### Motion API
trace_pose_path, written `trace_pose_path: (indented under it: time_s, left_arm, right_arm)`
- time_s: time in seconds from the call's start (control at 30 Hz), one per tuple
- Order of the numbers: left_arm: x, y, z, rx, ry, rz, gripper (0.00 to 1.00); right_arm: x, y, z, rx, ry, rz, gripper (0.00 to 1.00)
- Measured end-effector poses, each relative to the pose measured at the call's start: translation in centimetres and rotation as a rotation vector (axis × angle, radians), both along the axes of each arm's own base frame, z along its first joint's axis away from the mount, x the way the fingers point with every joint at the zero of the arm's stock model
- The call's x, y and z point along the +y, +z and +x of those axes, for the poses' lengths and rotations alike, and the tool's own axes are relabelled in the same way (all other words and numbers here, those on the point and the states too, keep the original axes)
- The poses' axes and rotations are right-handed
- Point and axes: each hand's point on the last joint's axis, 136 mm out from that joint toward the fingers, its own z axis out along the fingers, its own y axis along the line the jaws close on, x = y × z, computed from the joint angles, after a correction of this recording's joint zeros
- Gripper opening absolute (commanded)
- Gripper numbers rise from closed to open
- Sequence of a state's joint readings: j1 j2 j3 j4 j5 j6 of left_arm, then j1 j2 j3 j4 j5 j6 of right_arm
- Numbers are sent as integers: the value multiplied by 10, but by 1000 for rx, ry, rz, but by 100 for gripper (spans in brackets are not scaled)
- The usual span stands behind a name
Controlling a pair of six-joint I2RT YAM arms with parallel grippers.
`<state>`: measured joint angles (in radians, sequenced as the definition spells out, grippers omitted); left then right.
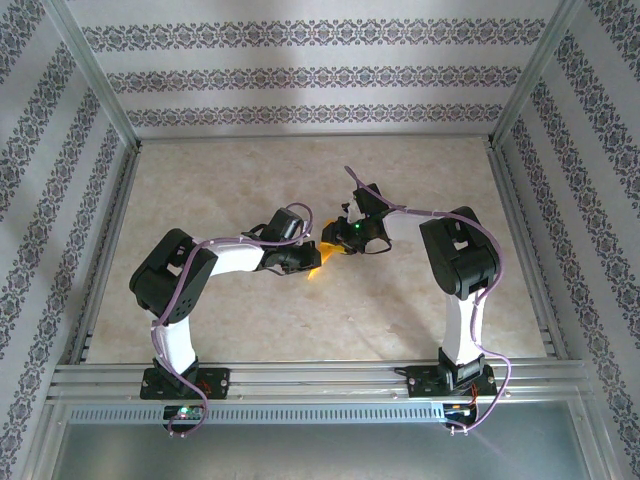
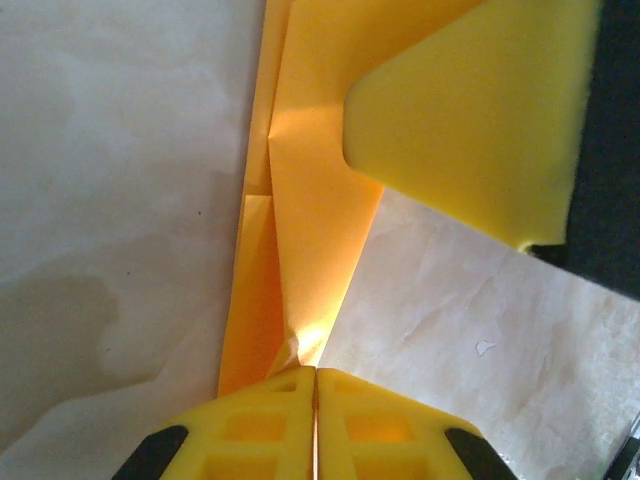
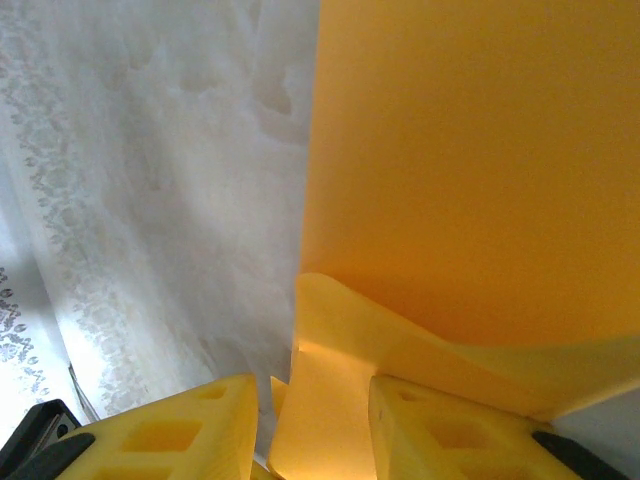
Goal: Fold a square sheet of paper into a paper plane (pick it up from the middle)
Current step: Fold the wing for the fifth time at the center of the table.
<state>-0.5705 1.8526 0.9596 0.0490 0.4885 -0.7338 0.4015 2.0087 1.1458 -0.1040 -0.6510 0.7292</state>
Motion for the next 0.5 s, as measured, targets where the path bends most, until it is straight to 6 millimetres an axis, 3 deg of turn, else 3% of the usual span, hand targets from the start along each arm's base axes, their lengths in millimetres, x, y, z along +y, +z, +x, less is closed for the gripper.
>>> trace_pose_path:
  time_s: [0.5]
  left_arm:
    - [3,-8,-2,1,-4,33,6]
  right_arm:
    - [0,0,0,1,0,0,39]
